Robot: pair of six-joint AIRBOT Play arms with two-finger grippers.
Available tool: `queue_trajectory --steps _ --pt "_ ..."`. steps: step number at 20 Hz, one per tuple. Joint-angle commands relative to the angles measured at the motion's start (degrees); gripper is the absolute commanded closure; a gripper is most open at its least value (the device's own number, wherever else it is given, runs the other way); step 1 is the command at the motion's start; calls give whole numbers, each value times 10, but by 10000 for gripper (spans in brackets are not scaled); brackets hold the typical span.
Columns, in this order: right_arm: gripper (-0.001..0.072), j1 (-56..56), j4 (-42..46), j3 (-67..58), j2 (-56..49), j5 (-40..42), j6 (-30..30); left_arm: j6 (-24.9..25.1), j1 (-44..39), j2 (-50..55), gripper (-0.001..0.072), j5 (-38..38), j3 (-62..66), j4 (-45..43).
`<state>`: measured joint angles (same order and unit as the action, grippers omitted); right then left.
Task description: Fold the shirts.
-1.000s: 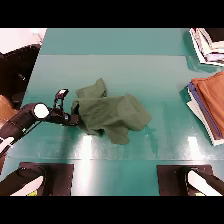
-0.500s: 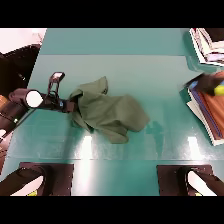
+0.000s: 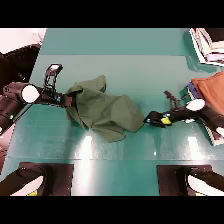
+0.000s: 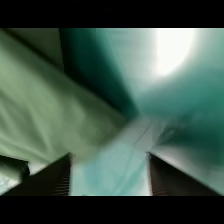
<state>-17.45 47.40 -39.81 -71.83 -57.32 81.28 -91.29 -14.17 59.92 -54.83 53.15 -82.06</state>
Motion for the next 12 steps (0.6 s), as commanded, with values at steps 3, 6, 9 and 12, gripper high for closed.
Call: queue_trajectory --steps 3,6,9,12 --pt "674 -63 -2 -75 -85 73 -4 2 0 -1 681 -15 2 -5" --pt "696 -46 58 -146 -54 69 -3 2 0 -2 682 -67 45 -50" --pt "697 11 122 -248 32 16 -3 6 0 -2 682 -144 173 -106" --pt "697 73 159 -354 127 -40 -4 42 0 -2 682 -190 338 -104"
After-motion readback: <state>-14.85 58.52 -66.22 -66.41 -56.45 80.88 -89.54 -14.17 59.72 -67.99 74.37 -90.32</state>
